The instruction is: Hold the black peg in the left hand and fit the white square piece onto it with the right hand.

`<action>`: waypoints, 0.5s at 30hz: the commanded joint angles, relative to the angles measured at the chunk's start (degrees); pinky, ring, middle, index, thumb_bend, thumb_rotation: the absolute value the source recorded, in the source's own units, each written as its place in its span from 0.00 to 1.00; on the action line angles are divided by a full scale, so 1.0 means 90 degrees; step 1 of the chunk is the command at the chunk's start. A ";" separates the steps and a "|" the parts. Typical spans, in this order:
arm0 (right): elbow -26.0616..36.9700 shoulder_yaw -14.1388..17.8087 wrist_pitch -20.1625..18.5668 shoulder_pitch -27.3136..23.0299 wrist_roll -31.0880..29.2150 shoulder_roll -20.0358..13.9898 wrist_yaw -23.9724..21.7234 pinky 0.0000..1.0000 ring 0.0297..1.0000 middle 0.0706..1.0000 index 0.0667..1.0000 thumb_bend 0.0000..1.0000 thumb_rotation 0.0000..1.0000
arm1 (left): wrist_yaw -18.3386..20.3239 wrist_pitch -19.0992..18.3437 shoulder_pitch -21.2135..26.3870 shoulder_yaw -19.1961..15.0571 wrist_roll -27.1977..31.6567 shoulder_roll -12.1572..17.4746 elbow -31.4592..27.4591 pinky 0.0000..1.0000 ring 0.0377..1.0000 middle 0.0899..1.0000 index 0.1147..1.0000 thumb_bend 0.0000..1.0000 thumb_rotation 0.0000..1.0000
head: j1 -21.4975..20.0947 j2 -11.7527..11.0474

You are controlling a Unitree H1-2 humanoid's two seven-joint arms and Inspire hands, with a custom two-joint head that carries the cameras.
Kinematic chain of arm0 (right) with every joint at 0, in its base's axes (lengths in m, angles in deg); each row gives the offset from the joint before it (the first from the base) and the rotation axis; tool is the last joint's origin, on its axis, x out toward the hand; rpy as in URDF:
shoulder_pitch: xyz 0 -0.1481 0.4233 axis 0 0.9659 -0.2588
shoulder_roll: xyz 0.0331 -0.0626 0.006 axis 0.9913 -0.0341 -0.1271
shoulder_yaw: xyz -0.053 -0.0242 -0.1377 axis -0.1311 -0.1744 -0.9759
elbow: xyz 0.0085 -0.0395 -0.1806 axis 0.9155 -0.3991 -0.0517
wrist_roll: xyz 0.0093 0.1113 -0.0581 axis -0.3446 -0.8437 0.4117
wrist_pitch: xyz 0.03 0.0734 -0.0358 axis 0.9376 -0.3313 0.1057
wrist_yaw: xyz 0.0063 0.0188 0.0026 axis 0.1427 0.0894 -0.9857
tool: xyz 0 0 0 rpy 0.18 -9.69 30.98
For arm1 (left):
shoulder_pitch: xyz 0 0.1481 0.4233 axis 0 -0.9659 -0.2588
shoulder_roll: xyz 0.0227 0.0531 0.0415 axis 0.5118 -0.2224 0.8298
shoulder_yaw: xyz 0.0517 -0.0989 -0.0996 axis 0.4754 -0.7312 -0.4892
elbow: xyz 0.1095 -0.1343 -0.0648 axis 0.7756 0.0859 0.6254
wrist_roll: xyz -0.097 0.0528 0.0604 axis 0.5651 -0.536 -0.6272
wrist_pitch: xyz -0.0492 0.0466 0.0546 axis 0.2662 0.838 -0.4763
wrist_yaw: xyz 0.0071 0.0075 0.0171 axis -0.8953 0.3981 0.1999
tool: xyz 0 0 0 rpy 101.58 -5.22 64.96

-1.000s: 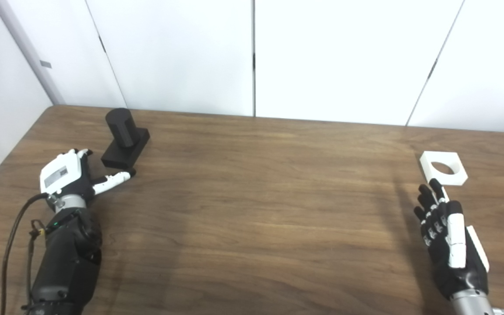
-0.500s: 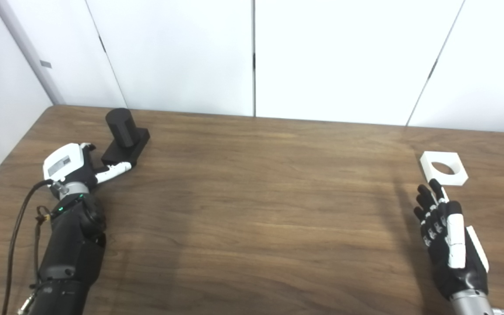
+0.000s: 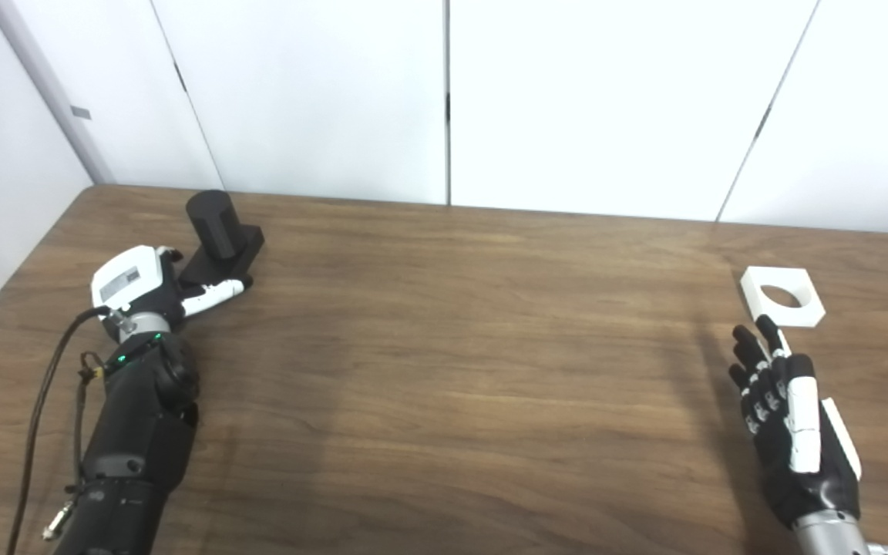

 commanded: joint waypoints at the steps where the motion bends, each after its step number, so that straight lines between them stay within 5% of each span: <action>1: 0.0260 -0.0050 0.0077 0.0483 -0.0066 0.0169 0.0064 1.00 0.99 0.95 1.00 0.48 1.00 | -0.0125 -0.0011 0.0398 0.0036 -0.0085 0.0166 0.0022 0.97 0.95 0.90 0.82 0.98 0.78 | 0.0009 0.0002; 9: 0.0218 -0.0044 0.0115 0.0495 -0.0056 0.0145 0.0068 1.00 0.99 0.95 1.00 0.49 1.00 | -0.0069 -0.0012 0.0480 0.0177 -0.0151 0.0209 0.0187 0.96 0.93 0.89 0.79 0.95 0.77 | 0.0018 0.0019; 15: 0.0224 -0.0047 0.0156 0.0507 -0.0045 0.0104 0.0054 1.00 0.99 0.95 1.00 0.48 1.00 | 0.0368 -0.0012 0.0586 -0.0095 -0.0489 0.0067 0.0308 0.93 0.92 0.90 0.85 0.88 0.78 | 0.0182 0.0014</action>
